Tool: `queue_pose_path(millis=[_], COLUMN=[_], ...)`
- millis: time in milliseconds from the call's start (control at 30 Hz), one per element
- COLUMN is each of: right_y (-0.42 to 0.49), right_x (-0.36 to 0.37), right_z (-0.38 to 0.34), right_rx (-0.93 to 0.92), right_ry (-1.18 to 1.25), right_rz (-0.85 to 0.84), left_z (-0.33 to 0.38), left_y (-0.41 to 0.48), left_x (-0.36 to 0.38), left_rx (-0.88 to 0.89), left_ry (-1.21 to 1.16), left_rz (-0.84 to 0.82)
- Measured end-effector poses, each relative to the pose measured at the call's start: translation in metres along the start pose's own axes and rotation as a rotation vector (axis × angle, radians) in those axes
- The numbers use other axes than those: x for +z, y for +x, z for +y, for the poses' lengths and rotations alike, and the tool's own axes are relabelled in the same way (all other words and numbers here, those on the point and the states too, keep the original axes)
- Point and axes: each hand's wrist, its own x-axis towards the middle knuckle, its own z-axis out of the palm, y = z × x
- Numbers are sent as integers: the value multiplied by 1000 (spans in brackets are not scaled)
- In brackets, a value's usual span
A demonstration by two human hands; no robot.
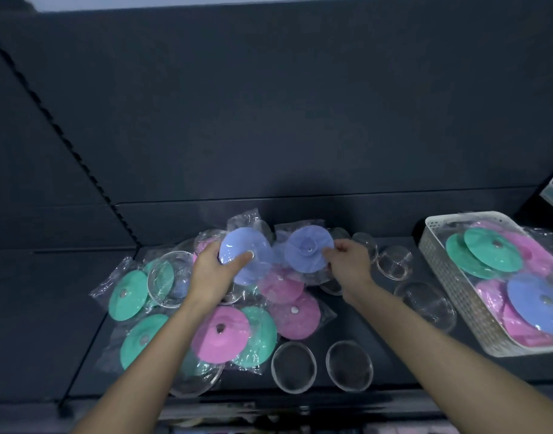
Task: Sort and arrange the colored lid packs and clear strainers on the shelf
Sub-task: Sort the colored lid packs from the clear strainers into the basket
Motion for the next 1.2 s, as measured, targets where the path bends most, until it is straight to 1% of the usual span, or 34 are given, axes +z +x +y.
queue_pose_path(millis=[67, 167, 233, 300, 400, 500, 600, 667, 733, 800, 900, 967, 1000, 1067, 1133, 1200], right_y=[5, 8, 9, 9, 13, 16, 18, 18, 18, 17, 15, 13, 11, 7, 4, -1], right_x=[14, 29, 37, 45, 51, 49, 47, 47, 43, 35, 19, 10, 5, -3, -10, -16], right_z=[-1, 0, 2, 0, -5, -12, -13, -17, -21, -24, -24, -19, -17, -11, -6, -4], right_rx=[3, 9, 21, 77, 250, 437, 516, 504, 432, 366, 332, 318, 305, 270, 239, 203], right_ry=[-78, -226, -218, -162, -17, 206, 279, 297, 284, 276, 334, 391, 399, 409, 422, 456], right_rz=[-32, -99, -132, -142, -146, -259, -330, -302, -217, -182, -195, -203, -202, -175, -142, -111], left_z=[-5, -12, -17, -22, -28, -31, -27, -22, -16, -15, -12, -8, -7, -8, -7, -6], left_y=[-4, -9, -11, -12, -11, -10, -10, -11, -13, -11, -3, -2, -1, -1, -3, -7], left_x=[-6, -13, -17, -20, -26, -27, -27, -26, -23, -21, -19, -16, -14, -11, -13, -18], left_rx=[-11, -32, -40, -50, -71, -85, -122, -153, -154, -101, -13, 13, 21, 35, 22, -14], left_ry=[11, -36, -58, -63, -59, -68, -85, -112, -95, 10, 240, 340, 379, 409, 337, 197], left_rz=[-9, -1, 10, -4, -37, -53, -96, -185, -320, -449, -645, -733, -736, -678, -591, -524])
